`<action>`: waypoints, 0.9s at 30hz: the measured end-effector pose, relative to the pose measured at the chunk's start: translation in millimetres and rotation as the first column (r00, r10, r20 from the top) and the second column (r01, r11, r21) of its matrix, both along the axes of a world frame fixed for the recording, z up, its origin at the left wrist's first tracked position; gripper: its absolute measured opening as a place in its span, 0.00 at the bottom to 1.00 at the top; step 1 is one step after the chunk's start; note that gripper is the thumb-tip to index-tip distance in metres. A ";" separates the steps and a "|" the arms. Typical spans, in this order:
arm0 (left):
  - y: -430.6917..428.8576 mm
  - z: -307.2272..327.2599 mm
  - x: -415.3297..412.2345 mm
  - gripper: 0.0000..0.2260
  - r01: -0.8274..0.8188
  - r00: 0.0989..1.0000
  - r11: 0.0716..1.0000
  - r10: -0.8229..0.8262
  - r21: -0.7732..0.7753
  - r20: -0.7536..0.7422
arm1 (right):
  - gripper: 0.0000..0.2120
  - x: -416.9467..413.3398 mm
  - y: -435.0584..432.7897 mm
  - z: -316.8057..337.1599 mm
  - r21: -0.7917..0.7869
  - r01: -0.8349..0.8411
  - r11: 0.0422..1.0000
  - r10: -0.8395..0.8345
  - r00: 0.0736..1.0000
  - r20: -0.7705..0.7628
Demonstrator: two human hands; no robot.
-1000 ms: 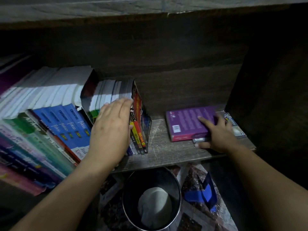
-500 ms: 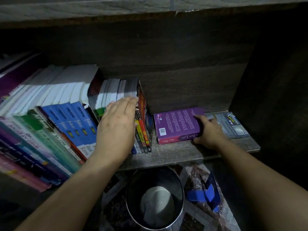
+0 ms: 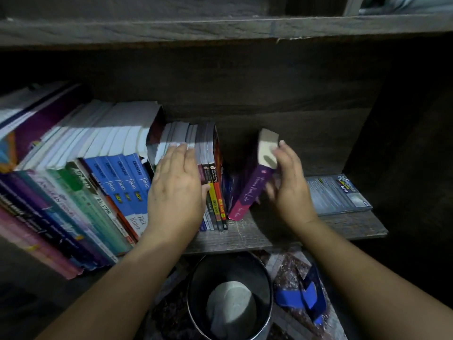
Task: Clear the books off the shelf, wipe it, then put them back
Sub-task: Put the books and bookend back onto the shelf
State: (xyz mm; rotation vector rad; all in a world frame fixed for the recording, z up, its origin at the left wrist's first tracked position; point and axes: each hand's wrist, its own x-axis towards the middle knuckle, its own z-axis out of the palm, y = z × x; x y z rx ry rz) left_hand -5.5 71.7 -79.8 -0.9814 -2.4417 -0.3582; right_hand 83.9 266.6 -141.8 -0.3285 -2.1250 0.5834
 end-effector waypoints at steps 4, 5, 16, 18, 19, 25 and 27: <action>-2.3 4.7 -3.2 0.32 -0.008 1.000 0.997 0.006 -0.078 -0.024 | 0.28 -13.0 -27.3 12.7 -0.654 -0.143 0.743 0.277 0.955 0.107; -2.7 7.1 -2.0 0.32 -0.003 1.000 0.996 0.002 -0.087 -0.008 | 0.28 -14.3 -31.1 10.1 -0.700 -0.167 0.694 0.381 0.910 0.161; 3.5 1.5 -10.1 0.28 0.158 0.984 0.981 -0.167 -0.114 -0.069 | 0.30 5.3 8.5 0.0 -0.276 0.007 0.961 0.213 0.614 0.760; 5.5 -0.2 -11.6 0.24 0.169 0.981 0.982 -0.176 -0.082 -0.077 | 0.35 15.6 26.9 -13.1 0.094 0.141 0.986 -0.145 0.415 0.898; 6.4 -1.6 -12.1 0.23 0.170 0.981 0.983 -0.176 -0.073 -0.083 | 0.39 21.1 37.2 -21.0 0.193 0.200 0.961 -0.250 0.322 0.913; 7.6 -5.0 -13.1 0.24 0.165 0.978 0.984 -0.173 -0.070 -0.120 | 0.54 65.9 89.2 -39.7 0.105 0.583 0.806 -0.294 0.240 0.925; 7.7 -4.7 -12.7 0.24 0.159 0.978 0.985 -0.167 -0.072 -0.122 | 0.54 73.9 95.7 -42.1 0.087 0.634 0.769 -0.315 0.258 0.913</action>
